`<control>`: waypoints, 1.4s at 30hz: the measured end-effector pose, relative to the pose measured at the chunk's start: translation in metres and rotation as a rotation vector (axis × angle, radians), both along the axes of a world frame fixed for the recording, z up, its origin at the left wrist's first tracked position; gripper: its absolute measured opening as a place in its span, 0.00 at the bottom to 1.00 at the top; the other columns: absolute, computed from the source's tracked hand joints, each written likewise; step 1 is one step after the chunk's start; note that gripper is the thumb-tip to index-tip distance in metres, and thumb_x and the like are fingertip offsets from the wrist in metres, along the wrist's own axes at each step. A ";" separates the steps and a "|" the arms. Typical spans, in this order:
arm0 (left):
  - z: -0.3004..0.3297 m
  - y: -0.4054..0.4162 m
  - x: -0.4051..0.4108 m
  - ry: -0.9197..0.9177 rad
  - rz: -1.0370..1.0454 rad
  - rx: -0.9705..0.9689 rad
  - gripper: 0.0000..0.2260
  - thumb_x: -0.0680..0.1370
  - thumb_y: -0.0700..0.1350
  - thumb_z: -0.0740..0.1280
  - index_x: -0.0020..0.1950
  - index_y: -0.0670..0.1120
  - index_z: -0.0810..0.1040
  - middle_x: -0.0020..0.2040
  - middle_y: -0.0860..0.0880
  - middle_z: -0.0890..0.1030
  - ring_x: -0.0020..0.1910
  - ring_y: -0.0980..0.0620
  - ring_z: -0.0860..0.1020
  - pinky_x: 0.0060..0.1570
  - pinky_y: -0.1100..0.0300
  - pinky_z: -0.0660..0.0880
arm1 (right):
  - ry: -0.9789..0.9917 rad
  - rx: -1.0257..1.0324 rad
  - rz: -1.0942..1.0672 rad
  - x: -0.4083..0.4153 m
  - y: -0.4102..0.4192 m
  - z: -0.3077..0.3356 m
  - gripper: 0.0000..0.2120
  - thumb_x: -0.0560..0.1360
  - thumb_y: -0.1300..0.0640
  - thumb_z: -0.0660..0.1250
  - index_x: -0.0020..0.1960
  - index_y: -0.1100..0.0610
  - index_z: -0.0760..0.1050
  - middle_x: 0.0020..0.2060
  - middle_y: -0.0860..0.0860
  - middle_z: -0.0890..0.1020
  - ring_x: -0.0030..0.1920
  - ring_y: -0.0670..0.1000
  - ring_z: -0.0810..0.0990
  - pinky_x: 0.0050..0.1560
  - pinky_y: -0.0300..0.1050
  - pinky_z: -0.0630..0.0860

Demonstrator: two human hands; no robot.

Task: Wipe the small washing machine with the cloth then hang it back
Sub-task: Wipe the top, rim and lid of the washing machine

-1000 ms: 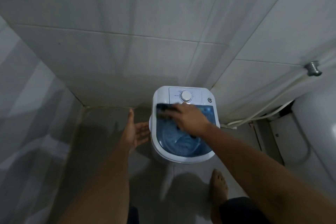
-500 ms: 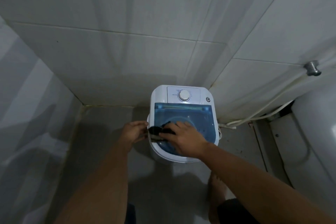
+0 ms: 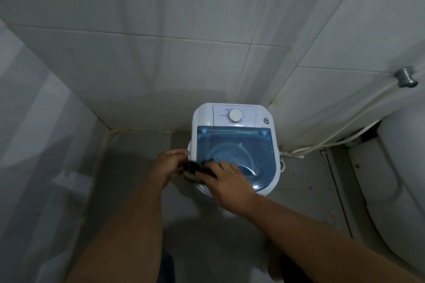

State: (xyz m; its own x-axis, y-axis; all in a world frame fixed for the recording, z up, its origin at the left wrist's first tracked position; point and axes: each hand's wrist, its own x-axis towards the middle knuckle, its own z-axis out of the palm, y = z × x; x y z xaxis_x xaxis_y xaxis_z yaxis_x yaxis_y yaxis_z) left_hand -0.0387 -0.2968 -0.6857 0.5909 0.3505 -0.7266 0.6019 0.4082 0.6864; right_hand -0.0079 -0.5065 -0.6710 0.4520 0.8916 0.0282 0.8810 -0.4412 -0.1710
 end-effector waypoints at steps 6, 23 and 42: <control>0.000 -0.002 0.000 0.006 0.011 -0.046 0.11 0.76 0.41 0.70 0.58 0.41 0.82 0.49 0.40 0.84 0.45 0.44 0.82 0.51 0.54 0.80 | -0.045 -0.099 0.074 0.039 -0.012 0.006 0.25 0.75 0.51 0.66 0.72 0.46 0.71 0.65 0.54 0.75 0.57 0.59 0.75 0.53 0.56 0.74; -0.008 -0.002 0.004 -0.018 0.022 -0.011 0.12 0.76 0.40 0.71 0.58 0.40 0.81 0.52 0.38 0.84 0.48 0.42 0.82 0.53 0.53 0.79 | -0.011 0.097 -0.476 0.031 -0.109 -0.004 0.25 0.75 0.56 0.69 0.70 0.46 0.73 0.63 0.55 0.77 0.52 0.61 0.78 0.50 0.57 0.78; -0.010 -0.007 0.008 0.005 0.012 0.065 0.10 0.78 0.38 0.68 0.58 0.40 0.81 0.50 0.39 0.84 0.39 0.46 0.82 0.43 0.56 0.80 | 0.125 0.357 -0.836 -0.019 -0.100 -0.018 0.27 0.77 0.57 0.67 0.75 0.43 0.69 0.66 0.55 0.73 0.57 0.57 0.74 0.58 0.56 0.77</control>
